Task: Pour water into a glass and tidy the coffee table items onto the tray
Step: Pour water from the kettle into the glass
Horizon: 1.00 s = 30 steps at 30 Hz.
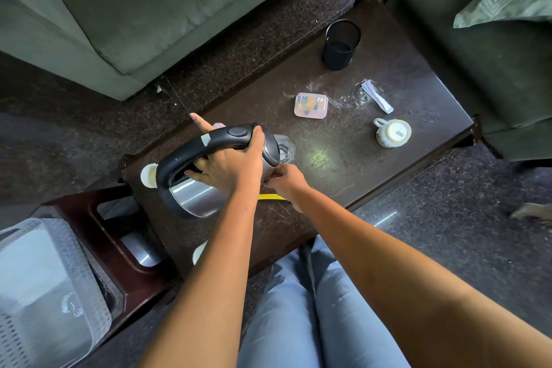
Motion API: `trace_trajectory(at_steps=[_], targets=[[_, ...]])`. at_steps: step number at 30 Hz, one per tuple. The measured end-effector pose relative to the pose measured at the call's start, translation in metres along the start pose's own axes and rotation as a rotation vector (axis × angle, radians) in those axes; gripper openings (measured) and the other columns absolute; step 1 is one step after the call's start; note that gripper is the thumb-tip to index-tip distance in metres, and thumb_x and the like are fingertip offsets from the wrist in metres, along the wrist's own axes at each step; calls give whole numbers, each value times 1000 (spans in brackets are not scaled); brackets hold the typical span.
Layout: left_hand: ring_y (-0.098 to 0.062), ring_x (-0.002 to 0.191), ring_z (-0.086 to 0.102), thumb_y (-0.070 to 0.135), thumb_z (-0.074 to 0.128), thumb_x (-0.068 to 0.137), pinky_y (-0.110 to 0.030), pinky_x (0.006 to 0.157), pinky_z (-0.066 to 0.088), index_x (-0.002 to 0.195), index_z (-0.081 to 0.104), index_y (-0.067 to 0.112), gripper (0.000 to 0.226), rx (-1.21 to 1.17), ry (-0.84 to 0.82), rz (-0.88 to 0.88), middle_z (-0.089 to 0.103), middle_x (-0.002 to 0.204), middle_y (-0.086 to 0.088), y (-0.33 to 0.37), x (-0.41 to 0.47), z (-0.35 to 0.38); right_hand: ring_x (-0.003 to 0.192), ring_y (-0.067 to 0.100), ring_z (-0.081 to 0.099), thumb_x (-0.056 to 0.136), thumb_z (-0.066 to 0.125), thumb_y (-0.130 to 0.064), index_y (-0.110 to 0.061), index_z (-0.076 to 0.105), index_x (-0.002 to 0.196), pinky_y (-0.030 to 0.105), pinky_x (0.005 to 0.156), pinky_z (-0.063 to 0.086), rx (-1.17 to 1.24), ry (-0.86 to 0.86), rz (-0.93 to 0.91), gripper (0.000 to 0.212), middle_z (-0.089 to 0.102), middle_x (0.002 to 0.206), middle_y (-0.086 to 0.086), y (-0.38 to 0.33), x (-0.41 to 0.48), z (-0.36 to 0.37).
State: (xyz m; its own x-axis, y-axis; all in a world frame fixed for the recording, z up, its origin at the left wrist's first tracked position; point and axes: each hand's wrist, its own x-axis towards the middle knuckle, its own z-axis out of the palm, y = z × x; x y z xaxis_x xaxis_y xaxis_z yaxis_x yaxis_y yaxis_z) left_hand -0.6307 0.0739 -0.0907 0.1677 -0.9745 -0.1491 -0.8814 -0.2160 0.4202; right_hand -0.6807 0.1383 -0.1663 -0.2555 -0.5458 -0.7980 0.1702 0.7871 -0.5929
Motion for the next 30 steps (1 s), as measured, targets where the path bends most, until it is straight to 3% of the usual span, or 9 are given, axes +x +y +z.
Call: trace_trajectory(at_steps=[6,12,19,23,30], targets=[[-37,137,31,69,59,69,-56,115,4,151,-4,28,112,34,16,19,53,140,0,4,2,-5,92,20,58,81,63,-4,-6,68,101,32,78,45,3,-3,-7,21,69,104,14,-5,-2,1],[-37,140,28,70,58,68,-56,115,3,151,-6,29,112,30,14,24,50,143,-5,6,5,-7,85,20,54,82,62,-4,-5,67,101,33,75,44,11,-12,-7,20,63,90,7,-8,-2,2],[-36,141,26,72,58,67,-56,116,2,151,-6,31,113,31,16,33,51,142,-3,5,3,-7,85,19,55,81,63,-2,-12,66,90,29,74,43,23,-9,-12,15,63,87,6,-6,-3,2],[-38,140,28,70,58,67,-57,115,3,151,-5,29,112,21,25,35,53,141,-6,5,5,-8,90,20,57,80,62,-2,-4,68,100,32,78,45,21,-10,-11,21,67,95,10,-7,-2,3],[-36,139,29,70,58,67,-56,115,2,151,-4,30,112,23,37,38,55,139,-5,6,6,-12,83,18,53,81,62,-3,-3,68,99,31,73,42,19,-12,-16,19,62,87,6,-10,-2,5]])
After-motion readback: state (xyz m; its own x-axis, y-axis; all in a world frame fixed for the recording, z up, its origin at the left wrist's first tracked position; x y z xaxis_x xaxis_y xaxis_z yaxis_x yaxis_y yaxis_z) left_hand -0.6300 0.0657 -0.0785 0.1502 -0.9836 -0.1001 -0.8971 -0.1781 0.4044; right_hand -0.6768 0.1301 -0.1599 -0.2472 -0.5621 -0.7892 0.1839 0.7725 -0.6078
